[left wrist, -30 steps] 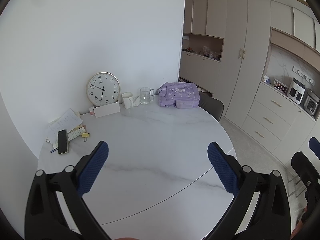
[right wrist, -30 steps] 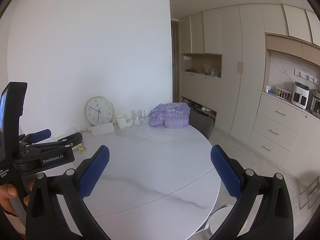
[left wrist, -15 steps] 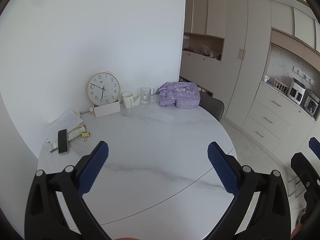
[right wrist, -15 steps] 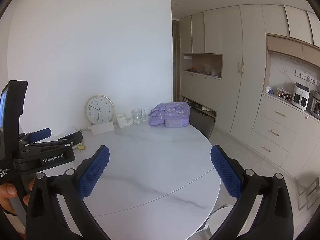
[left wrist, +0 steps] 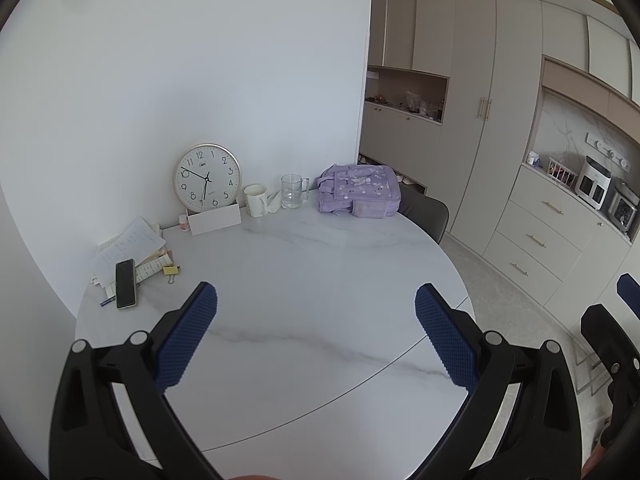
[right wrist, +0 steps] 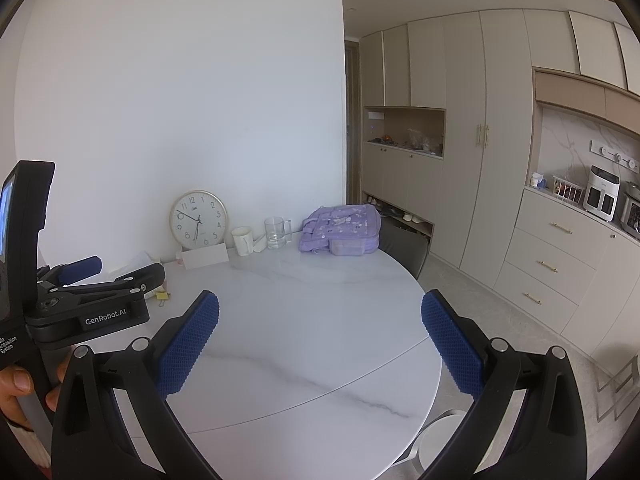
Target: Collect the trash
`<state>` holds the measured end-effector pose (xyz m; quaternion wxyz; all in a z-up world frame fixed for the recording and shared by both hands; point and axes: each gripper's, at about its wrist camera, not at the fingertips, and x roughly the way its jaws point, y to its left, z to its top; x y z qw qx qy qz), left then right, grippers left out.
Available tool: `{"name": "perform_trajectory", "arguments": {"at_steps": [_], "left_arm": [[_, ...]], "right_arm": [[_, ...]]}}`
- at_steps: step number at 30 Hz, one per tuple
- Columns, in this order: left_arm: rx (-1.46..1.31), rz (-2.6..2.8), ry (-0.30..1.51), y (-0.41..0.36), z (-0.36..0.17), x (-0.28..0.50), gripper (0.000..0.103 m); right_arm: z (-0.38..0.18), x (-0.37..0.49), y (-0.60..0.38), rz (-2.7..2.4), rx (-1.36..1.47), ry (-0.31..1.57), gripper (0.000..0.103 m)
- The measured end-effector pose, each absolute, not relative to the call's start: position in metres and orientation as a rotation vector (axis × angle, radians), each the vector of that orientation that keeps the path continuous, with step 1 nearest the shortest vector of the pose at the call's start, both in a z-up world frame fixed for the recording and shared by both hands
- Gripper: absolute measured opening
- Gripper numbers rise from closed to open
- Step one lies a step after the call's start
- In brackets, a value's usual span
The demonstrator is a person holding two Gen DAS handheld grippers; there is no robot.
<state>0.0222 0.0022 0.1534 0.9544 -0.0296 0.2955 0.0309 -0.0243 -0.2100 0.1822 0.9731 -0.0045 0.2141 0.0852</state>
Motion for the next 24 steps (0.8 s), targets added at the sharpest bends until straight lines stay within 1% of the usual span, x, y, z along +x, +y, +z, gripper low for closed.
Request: {"name": "perform_trajectory", "arguments": {"at_steps": [24], "left_arm": [[-0.046,0.066,0.589,0.0026,0.1540,0.0240,0.095]], "right_arm": [[0.1817,-0.0180,-0.2100,0.176,-0.013,0.440,0.101]]}}
